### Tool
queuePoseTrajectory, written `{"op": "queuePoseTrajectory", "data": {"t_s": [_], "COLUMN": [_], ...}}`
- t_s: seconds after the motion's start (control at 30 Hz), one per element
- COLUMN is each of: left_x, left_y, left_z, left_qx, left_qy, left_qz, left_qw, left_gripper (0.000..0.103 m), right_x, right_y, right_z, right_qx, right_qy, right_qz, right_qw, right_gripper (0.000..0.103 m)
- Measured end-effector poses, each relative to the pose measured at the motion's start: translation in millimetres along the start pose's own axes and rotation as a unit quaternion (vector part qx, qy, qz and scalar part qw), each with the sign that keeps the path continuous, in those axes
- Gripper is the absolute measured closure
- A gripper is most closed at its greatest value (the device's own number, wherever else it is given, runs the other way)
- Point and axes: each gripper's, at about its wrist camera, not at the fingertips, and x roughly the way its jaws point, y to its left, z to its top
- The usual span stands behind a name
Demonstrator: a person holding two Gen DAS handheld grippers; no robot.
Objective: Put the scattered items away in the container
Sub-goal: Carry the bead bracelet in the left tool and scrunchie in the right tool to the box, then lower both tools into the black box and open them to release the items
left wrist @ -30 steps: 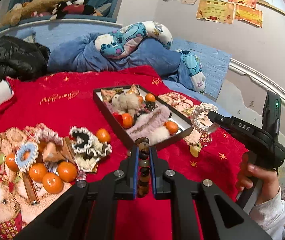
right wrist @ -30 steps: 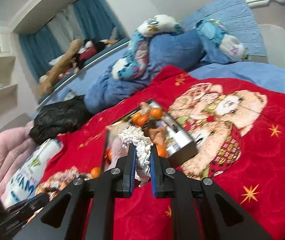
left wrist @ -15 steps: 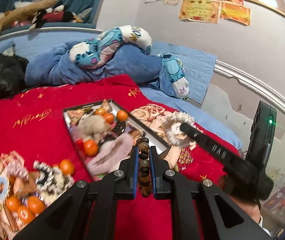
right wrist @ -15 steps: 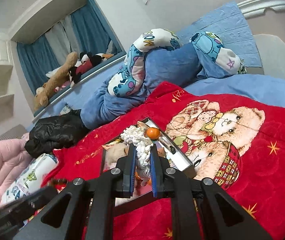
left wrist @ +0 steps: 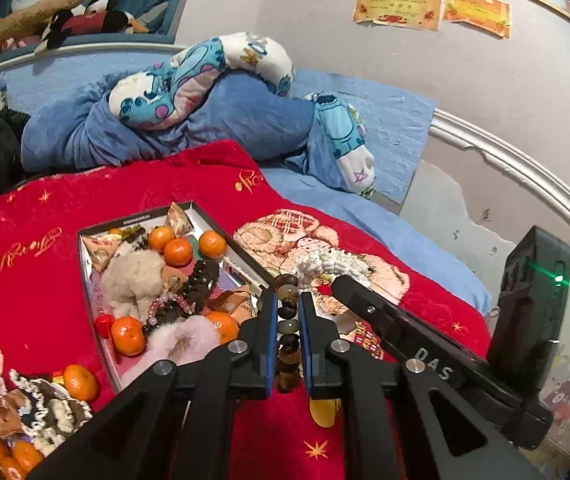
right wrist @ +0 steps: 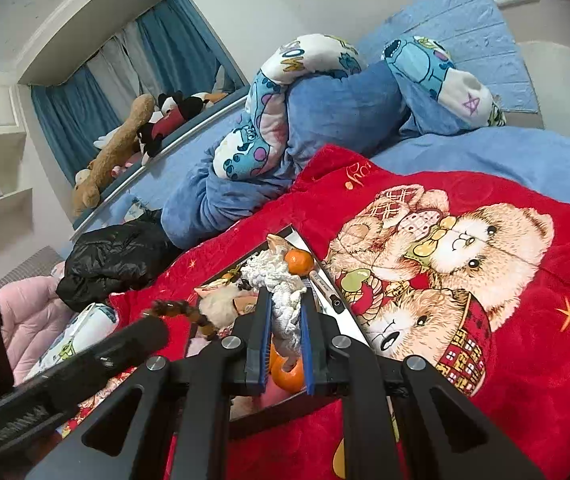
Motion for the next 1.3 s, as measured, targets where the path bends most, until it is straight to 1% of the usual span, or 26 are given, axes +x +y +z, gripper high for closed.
{"op": "queuePoseTrajectory", "data": {"t_s": [0.07, 0.13, 0.2, 0.27, 0.33, 0.43, 0.6, 0.7, 0.77, 0.97, 1.1, 1.2, 1.3], "left_x": [10.1, 21.1, 28.2, 35.0, 41.0, 46.3, 52.7, 58.9, 69.6, 85.4, 86.3, 84.9, 83.4], "left_y": [3.4, 7.2, 7.8, 8.4, 11.8, 17.6, 24.2, 26.8, 30.4, 44.5, 46.8, 45.7, 46.5], "left_z": [-3.1, -7.5, -12.0, -15.8, -19.3, -21.8, -23.4, -23.8, -23.7, -33.1, -37.3, -40.3, -43.4], "left_qx": [-0.002, -0.008, 0.003, 0.014, 0.013, 0.009, 0.006, 0.002, -0.005, -0.029, -0.028, -0.022, -0.023], "left_qy": [0.005, 0.01, 0.006, 0.013, 0.019, 0.018, 0.01, 0.011, 0.022, 0.029, 0.027, 0.022, 0.017], "left_qz": [0.007, 0.016, 0.034, 0.039, 0.043, 0.05, 0.056, 0.057, 0.06, 0.063, 0.064, 0.075, 0.067], "left_qw": [1.0, 0.9998, 0.9994, 0.999, 0.9988, 0.9986, 0.9983, 0.9983, 0.998, 0.9972, 0.9972, 0.9967, 0.9973], "left_gripper": [0.092, 0.092, 0.092, 0.092, 0.092, 0.092, 0.092, 0.092, 0.092, 0.092, 0.092, 0.092, 0.092], "right_x": [5.6, 13.0, 19.4, 25.9, 30.4, 38.9, 54.7, 63.0, 69.8, 81.2, 84.5, 84.5, 85.4], "right_y": [-2.3, -8.0, -12.6, -13.6, -12.1, -8.9, -5.6, -6.9, -7.1, -10.6, -6.8, -1.9, -0.5], "right_z": [-1.0, -3.3, -6.1, -7.7, -8.5, -10.2, -8.4, -6.5, -8.0, -13.8, -17.3, -20.2, -20.7], "right_qx": [0.004, 0.025, 0.041, 0.044, 0.038, 0.028, 0.003, -0.003, -0.006, -0.017, -0.033, -0.037, -0.038], "right_qy": [0.006, 0.019, 0.023, 0.031, 0.033, 0.042, 0.066, 0.084, 0.103, 0.131, 0.137, 0.14, 0.138], "right_qz": [0.0, -0.003, 0.003, 0.003, -0.002, -0.01, -0.044, -0.047, -0.043, -0.091, -0.098, -0.091, -0.09], "right_qw": [1.0, 1.0, 0.999, 0.999, 0.999, 0.999, 0.997, 0.995, 0.994, 0.987, 0.985, 0.985, 0.986], "right_gripper": [0.09, 0.09, 0.09, 0.09, 0.09, 0.09, 0.09, 0.09, 0.09, 0.089, 0.089, 0.089, 0.089]}}
